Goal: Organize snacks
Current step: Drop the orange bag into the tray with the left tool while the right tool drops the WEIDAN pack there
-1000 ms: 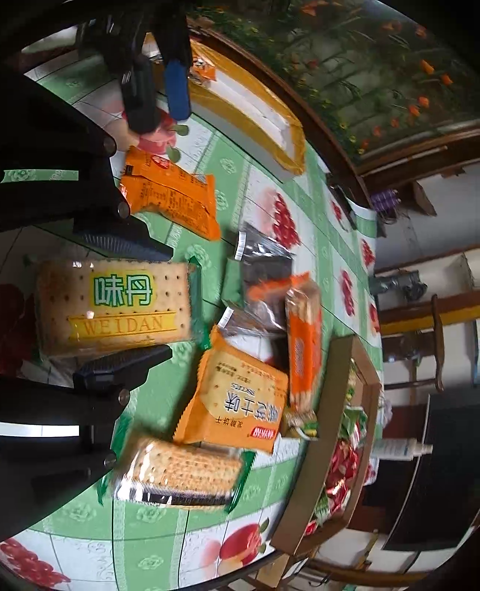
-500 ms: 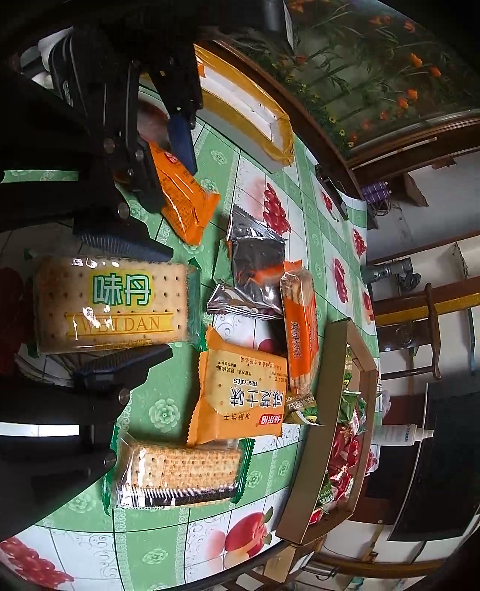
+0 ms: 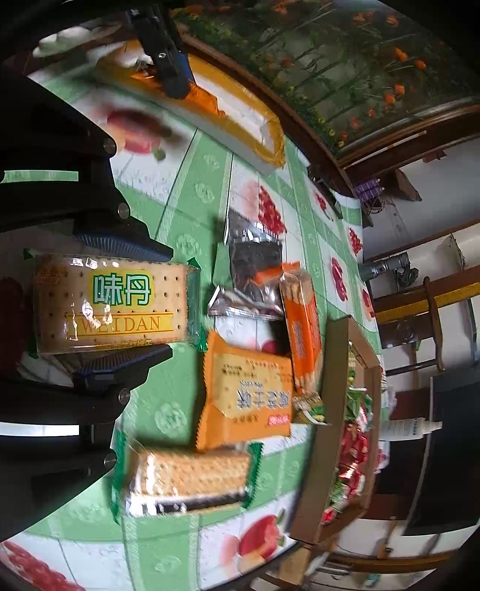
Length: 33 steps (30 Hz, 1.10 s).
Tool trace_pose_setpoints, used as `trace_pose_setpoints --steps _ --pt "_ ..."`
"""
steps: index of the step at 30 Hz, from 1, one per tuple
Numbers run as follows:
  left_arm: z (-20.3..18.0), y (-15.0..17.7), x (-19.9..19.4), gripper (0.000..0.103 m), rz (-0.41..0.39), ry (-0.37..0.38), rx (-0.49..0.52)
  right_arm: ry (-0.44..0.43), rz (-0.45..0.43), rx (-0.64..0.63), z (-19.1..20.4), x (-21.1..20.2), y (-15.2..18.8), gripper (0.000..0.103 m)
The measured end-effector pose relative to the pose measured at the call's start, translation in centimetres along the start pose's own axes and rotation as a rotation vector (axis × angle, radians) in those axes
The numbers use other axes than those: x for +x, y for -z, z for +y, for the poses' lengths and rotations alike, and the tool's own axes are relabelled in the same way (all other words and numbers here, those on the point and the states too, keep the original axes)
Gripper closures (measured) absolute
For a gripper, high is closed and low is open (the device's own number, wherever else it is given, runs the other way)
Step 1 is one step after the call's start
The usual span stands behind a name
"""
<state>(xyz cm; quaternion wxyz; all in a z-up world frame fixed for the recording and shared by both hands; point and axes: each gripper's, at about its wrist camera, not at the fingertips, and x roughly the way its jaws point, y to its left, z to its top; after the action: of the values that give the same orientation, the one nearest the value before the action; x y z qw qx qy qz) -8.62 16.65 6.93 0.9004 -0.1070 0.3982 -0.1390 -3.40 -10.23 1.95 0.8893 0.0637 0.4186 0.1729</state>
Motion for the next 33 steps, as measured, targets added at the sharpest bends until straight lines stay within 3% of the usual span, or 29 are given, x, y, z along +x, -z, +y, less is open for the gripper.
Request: trace_pose_setpoints --steps 5,11,12,13,14,17,20,24,26,28,33 --pt "4.4 -0.2 -2.6 0.057 -0.061 -0.043 -0.072 -0.068 0.000 -0.018 3.2 -1.6 -0.4 0.056" --pt "9.7 -0.7 -3.6 0.057 -0.082 -0.062 -0.174 -0.147 0.006 -0.122 10.3 -2.0 -2.8 0.057" --pt "10.3 -0.9 -3.6 0.057 -0.081 -0.068 -0.183 -0.164 0.014 -0.132 11.3 -1.8 -3.2 0.059" --pt "11.0 -1.1 -3.5 0.057 -0.078 -0.075 -0.192 -0.188 0.027 -0.144 12.8 -1.3 -3.8 0.077" --pt "11.7 -1.3 -3.5 0.057 -0.078 -0.080 -0.200 -0.213 0.043 -0.154 13.7 -0.8 -4.2 0.085" --pt "13.8 -1.7 -3.7 0.057 -0.080 -0.095 -0.221 -0.272 0.076 -0.157 16.9 0.9 -5.1 0.086" --pt "15.7 -1.7 -3.6 0.057 -0.075 -0.090 -0.259 -0.270 0.105 -0.198 20.1 3.3 -5.5 0.087" --pt "17.3 -1.5 -3.9 0.057 -0.075 -0.095 -0.276 -0.216 0.107 -0.161 20.7 5.5 -5.4 0.075" --pt "18.0 -1.3 -3.9 0.056 -0.064 -0.096 -0.284 -0.167 0.105 -0.141 19.9 5.8 -5.2 0.054" --pt "18.5 -1.3 -3.5 0.054 -0.049 -0.092 -0.287 -0.125 0.094 -0.129 18.7 5.9 -4.9 0.048" --pt "18.7 -1.3 -4.1 0.046 -0.079 -0.055 -0.321 -0.039 0.156 -0.099 16.9 7.9 -4.4 0.047"
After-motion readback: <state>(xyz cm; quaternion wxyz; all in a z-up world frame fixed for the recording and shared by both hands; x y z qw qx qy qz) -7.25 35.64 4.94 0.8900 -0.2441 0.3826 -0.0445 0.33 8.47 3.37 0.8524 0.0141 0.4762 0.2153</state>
